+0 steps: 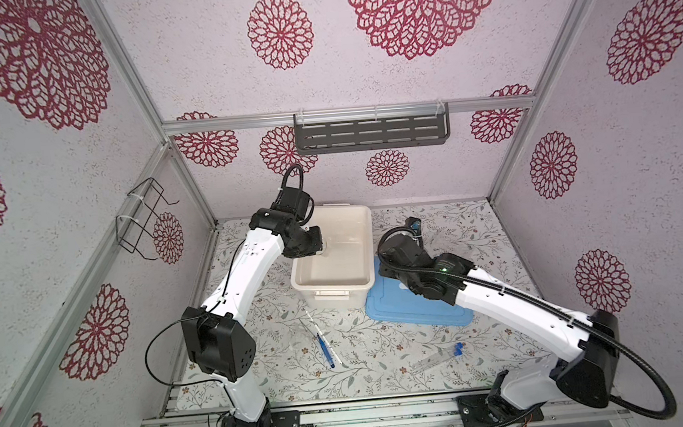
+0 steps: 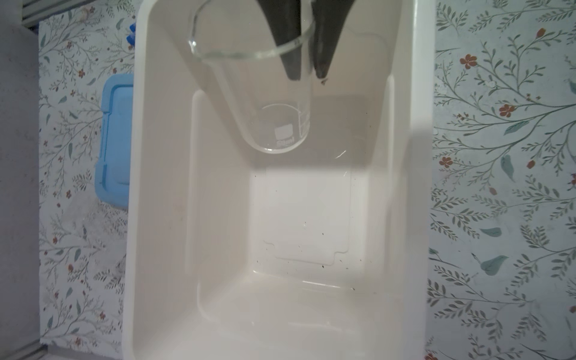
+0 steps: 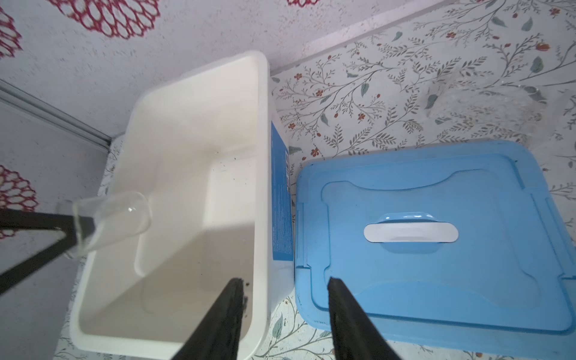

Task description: Organize the chemistry lab equipment

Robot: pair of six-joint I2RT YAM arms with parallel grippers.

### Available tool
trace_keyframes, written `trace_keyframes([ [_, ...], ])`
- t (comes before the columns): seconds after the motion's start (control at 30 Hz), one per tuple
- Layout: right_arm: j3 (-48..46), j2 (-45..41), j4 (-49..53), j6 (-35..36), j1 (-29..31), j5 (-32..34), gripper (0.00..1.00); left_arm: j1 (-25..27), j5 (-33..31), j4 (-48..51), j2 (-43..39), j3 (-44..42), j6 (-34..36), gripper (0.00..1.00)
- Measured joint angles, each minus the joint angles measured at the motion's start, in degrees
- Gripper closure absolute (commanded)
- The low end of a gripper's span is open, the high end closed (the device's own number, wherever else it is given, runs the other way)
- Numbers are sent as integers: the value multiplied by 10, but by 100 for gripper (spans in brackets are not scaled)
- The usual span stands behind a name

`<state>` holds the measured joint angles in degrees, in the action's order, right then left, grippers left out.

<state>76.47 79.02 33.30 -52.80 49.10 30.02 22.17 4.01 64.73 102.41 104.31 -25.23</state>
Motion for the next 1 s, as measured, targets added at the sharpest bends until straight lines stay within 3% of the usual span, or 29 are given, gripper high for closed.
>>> trace_keyframes([
  [0.33, -113, -156, -4, 55, -110, -29, 40, 57, 2, 31, 71, 20, 48, 100],
  [0.67, -121, -199, 5, 82, -136, -50, 40, 99, 11, 2, 166, 20, 86, 100],
  [1.0, -121, -202, 13, 88, -143, -67, 40, 103, 17, -57, 176, -50, 76, 100],
])
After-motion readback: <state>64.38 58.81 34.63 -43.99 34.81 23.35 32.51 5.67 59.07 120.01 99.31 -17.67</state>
